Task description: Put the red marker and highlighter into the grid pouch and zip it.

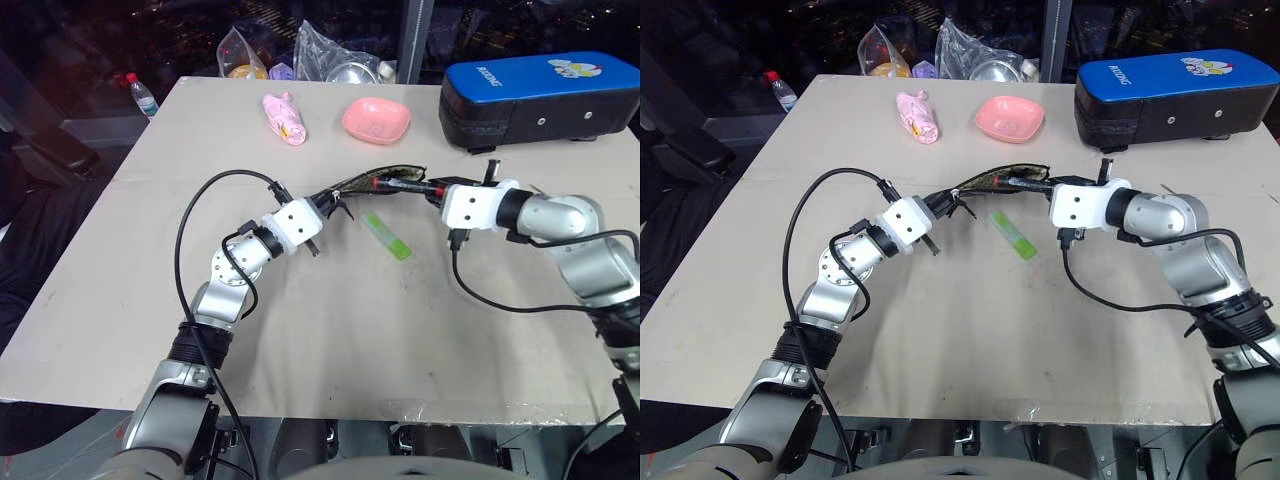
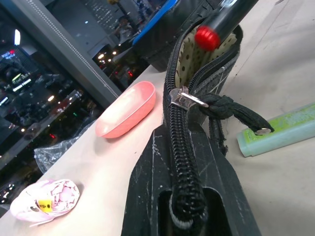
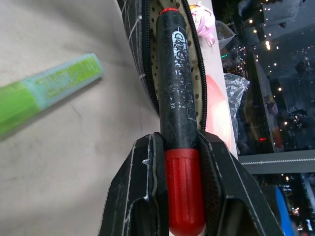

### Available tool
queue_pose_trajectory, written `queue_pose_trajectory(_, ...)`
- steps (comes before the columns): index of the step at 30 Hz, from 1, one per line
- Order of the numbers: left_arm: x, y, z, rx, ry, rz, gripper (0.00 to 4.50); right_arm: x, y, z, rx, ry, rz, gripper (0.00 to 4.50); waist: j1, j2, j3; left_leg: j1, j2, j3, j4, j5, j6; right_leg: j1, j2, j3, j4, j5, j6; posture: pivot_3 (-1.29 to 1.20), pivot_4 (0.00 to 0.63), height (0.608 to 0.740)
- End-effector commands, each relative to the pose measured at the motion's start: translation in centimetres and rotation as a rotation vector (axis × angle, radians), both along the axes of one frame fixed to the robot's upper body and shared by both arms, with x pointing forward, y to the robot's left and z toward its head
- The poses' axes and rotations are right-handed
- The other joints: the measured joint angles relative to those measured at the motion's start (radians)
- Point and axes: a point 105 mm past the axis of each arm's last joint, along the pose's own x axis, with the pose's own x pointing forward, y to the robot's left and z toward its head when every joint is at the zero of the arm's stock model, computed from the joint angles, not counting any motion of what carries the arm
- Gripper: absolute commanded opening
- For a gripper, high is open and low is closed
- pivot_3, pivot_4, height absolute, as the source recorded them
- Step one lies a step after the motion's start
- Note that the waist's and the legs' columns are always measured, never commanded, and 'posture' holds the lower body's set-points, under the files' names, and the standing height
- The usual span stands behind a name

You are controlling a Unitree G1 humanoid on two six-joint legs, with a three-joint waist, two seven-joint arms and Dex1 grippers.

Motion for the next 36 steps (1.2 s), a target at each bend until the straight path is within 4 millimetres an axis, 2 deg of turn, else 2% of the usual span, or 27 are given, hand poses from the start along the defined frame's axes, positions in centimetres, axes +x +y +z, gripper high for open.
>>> queue_pose_trajectory(1, -0.3, -0.6, 1.2, 0.023, -0.063, -0.034, 0.00, 0.2, 0.8, 1.1, -0.068, -0.071, 0.057, 0.27, -0.001, 0.000, 0.000, 0.000, 0.000, 0.000, 0.000, 0.000, 0.000, 0.000, 0.000, 0.000, 0.000, 0.000, 0.000, 0.00, 0.150, 0.688)
queue_pose_trajectory(5, -0.7, -1.3, 1.2, 0.065, -0.083, -0.066, 0.00, 0.6, 1.9, 0.9, -0.134, -0.105, 0.108, 0.27, -0.001, 0.000, 0.000, 0.000, 0.000, 0.001, 0.000, 0.000, 0.000, 0.000, 0.000, 0.000, 0.000, 0.000, 0.000, 0.00, 0.150, 0.688)
queue_pose_trajectory(9, -0.9, -1.9, 1.4, 0.081, -0.098, -0.087, 0.00, 0.5, 3.8, 0.6, -0.165, -0.123, 0.186, 0.27, -0.002, 0.000, 0.000, 0.000, 0.000, 0.002, 0.000, 0.000, 0.000, 0.000, 0.000, 0.000, 0.000, 0.000, 0.000, 0.00, 0.150, 0.688)
queue_pose_trajectory(16, -1.4, -2.5, 2.3, 0.016, -0.101, -0.109, 0.00, 0.5, 5.8, 0.0, -0.136, -0.113, 0.235, 0.27, -0.001, 0.000, 0.000, 0.000, 0.000, 0.005, 0.000, 0.000, 0.000, 0.000, 0.000, 0.000, 0.001, 0.000, 0.000, 0.00, 0.150, 0.688)
queue_pose_trajectory(21, -1.4, -2.5, 2.1, 0.004, -0.074, -0.108, 0.00, 0.9, 6.4, 0.3, -0.103, -0.131, 0.243, 0.27, -0.002, 0.000, 0.000, 0.000, 0.000, 0.006, 0.000, 0.000, 0.000, 0.000, 0.000, 0.000, 0.001, 0.000, 0.000, 0.00, 0.150, 0.688)
queue_pose_trajectory(22, -1.4, -2.4, 2.1, -0.002, -0.070, -0.106, 0.00, 1.0, 6.4, 0.3, -0.098, -0.129, 0.244, 1.36, -0.002, 0.000, 0.000, 0.000, 0.000, 0.006, 0.000, 0.000, 0.000, 0.000, 0.000, 0.000, 0.001, 0.000, 0.000, 0.00, 0.150, 0.688)
queue_pose_trajectory(25, -1.2, -1.9, 2.1, -0.022, -0.054, -0.082, 0.00, 1.0, 6.2, 0.6, -0.080, -0.126, 0.244, 2.65, -0.002, 0.000, 0.000, 0.000, 0.001, 0.006, 0.000, 0.000, 0.000, 0.000, 0.000, 0.000, 0.001, 0.000, 0.000, 0.00, 0.150, 0.688)
queue_pose_trajectory(26, -1.0, -1.6, 2.0, -0.024, -0.049, -0.068, 0.00, 1.0, 6.0, 1.0, -0.062, -0.129, 0.242, 3.41, -0.002, 0.000, 0.000, 0.000, 0.001, 0.006, 0.000, 0.000, 0.000, 0.000, 0.000, 0.000, 0.001, 0.000, 0.000, 0.00, 0.150, 0.688)
queue_pose_trajectory(27, -0.8, -1.3, 2.0, -0.033, -0.040, -0.053, 0.00, 0.9, 5.6, 1.9, -0.021, -0.130, 0.236, 3.55, -0.002, 0.000, 0.000, 0.000, 0.001, 0.006, 0.000, 0.000, -0.001, 0.000, 0.000, 0.000, 0.001, 0.000, 0.000, 0.00, 0.150, 0.688)
queue_pose_trajectory(29, -0.6, -0.7, 1.9, -0.038, -0.030, -0.032, 0.00, 0.5, 4.8, 3.2, 0.039, -0.127, 0.229, 4.48, -0.002, 0.001, 0.000, 0.000, 0.001, 0.006, 0.001, 0.000, 0.000, 0.000, 0.000, 0.000, 0.001, 0.000, 0.000, 0.00, 0.150, 0.688)
queue_pose_trajectory(32, -0.6, -0.3, 1.9, -0.042, -0.025, -0.019, 0.00, -0.3, 4.0, 3.5, 0.076, -0.096, 0.236, 4.48, -0.001, 0.001, 0.000, 0.000, 0.001, 0.006, 0.000, 0.000, 0.000, 0.000, 0.000, 0.000, 0.001, 0.000, 0.000, 0.00, 0.150, 0.688)
queue_pose_trajectory(36, -0.3, 0.3, 1.8, -0.049, -0.018, 0.004, 0.00, -2.5, 3.6, 3.0, 0.336, 0.145, 0.212, 4.48, 0.000, 0.000, 0.000, 0.000, 0.001, 0.002, 0.001, 0.000, 0.000, 0.000, 0.000, -0.001, 0.001, 0.000, 0.000, 0.00, 0.150, 0.688)
